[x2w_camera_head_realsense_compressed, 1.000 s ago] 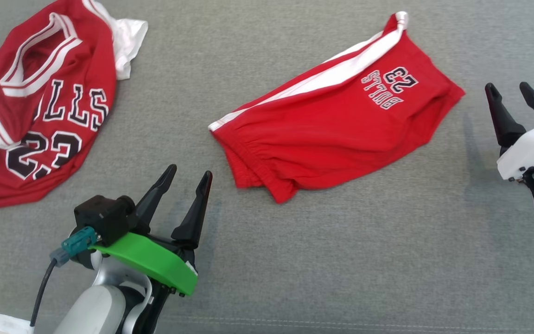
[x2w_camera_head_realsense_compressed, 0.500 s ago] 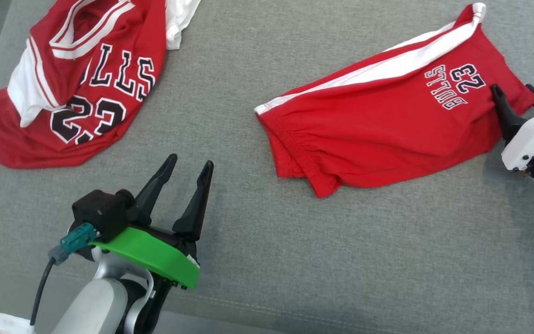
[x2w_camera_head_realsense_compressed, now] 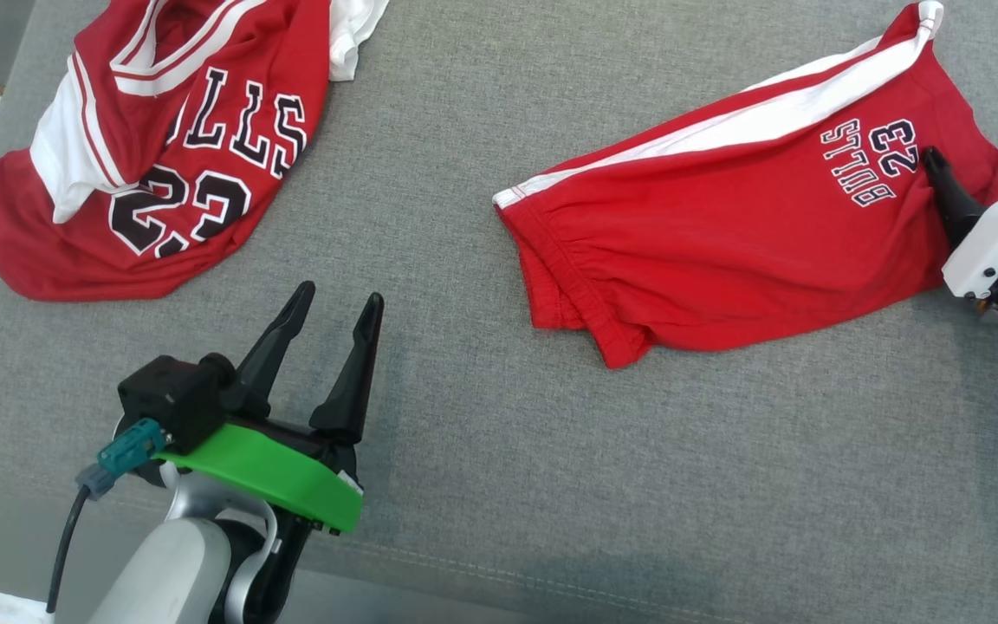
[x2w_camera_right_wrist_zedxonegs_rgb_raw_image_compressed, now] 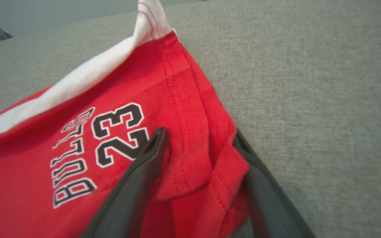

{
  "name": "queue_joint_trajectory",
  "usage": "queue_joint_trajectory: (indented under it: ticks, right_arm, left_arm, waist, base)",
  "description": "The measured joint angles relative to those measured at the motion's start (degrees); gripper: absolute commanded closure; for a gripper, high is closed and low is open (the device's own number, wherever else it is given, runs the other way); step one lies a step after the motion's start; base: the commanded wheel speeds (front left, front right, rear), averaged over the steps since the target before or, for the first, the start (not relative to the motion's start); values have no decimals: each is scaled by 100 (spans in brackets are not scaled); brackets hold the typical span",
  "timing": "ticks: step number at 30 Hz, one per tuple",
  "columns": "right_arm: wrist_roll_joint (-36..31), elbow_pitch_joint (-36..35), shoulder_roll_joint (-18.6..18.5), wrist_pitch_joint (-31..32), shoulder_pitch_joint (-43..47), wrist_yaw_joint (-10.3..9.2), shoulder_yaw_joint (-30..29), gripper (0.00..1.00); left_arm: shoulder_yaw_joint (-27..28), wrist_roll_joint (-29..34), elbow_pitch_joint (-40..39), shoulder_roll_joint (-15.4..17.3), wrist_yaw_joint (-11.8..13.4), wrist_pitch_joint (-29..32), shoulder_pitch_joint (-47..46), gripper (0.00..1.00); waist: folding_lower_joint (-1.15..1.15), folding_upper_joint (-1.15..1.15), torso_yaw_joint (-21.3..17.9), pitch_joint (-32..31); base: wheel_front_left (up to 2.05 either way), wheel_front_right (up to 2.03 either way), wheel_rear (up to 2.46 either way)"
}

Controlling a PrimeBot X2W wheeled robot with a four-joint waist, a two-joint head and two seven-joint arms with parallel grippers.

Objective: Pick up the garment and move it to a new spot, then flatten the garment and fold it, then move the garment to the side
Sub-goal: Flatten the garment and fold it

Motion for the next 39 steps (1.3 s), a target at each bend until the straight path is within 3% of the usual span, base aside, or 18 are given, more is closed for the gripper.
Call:
queue_joint_trajectory:
  ticks: [4,15,39]
  right_arm:
    - [163,54,141,36,-25,199,-12,100]
    - [758,71,514,-48,72,464,-213,100]
    - [1376,-232,829,-500,1528,550,-526,100]
  left_arm:
    - [85,0,65,0,0,-59,1,0]
    - [335,-27,245,45,9,-194,34,0]
    - [446,-121,293,258,18,-185,433,0]
  waist:
    - [0,0,-16,-12]
    - [0,0,-321,-167]
    - [0,0,-1537,-729]
  base:
    - [0,0,0]
    - [0,0,0]
    - [0,0,0]
